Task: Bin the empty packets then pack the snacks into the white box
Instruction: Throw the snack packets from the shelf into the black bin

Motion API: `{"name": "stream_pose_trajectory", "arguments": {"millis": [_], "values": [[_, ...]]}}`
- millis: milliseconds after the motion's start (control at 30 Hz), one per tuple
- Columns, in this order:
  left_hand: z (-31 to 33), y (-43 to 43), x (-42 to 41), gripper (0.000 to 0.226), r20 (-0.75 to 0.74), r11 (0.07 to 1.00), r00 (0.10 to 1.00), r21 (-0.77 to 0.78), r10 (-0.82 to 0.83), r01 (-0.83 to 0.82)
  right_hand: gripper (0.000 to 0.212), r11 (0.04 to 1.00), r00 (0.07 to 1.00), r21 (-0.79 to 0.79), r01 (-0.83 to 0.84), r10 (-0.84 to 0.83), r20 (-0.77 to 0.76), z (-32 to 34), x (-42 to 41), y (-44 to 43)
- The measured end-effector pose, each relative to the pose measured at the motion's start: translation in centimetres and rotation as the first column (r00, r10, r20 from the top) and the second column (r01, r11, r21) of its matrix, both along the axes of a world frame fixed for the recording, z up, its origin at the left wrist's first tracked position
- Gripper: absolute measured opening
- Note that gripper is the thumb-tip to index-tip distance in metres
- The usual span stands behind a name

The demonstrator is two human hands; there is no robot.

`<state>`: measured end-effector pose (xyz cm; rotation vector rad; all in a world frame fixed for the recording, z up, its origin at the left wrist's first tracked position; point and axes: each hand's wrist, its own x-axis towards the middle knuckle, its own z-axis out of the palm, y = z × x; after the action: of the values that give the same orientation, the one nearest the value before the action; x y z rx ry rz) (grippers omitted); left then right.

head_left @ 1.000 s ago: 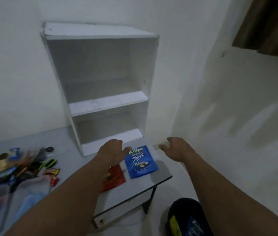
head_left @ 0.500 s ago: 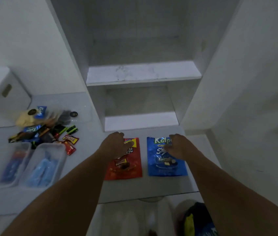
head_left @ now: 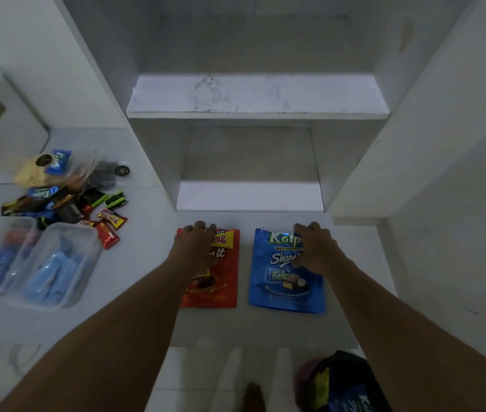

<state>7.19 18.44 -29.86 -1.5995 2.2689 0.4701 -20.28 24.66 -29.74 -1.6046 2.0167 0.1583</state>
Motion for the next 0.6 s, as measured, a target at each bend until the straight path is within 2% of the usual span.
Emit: {"name": "stream_pose_trajectory", "arguments": {"millis": [100, 200, 333, 467, 600], "values": [[0.0, -0.4, 0.1, 0.085, 0.013, 0.999, 1.0, -0.042, -0.002, 0.003, 0.091, 0.999, 0.997, 0.04, -0.029, 0.032, -0.075, 0.0, -0.2, -0.7], [0.0, -0.8, 0.7, 0.083, 0.043, 0.995, 0.999, -0.096, -0.01, 0.014, 0.092, 0.999, 0.998, 0.043, -0.012, 0.015, -0.066, -0.2, -0.4, -1.1], [0.1, -0.9, 0.9, 0.055, 0.025, 0.99, 1.0, -0.137, -0.02, 0.023, 0.073, 0.999, 0.998, -0.021, 0.047, -0.046, 0.034, -0.5, -0.8, -1.1], [0.9, -1.2, 1.3, 0.026, -0.07, 0.996, 0.998, -0.087, 0.005, -0.011, 0.047, 0.996, 0.991, -0.077, 0.04, -0.03, 0.128, 0.0, -1.0, -0.9], [2.9, -1.8, 1.3, 0.013, -0.179, 0.996, 0.984, -0.087, -0.013, -0.003, 0.059, 0.993, 0.975, -0.099, 0.072, -0.049, 0.216, 1.6, -0.8, -0.5]]}}
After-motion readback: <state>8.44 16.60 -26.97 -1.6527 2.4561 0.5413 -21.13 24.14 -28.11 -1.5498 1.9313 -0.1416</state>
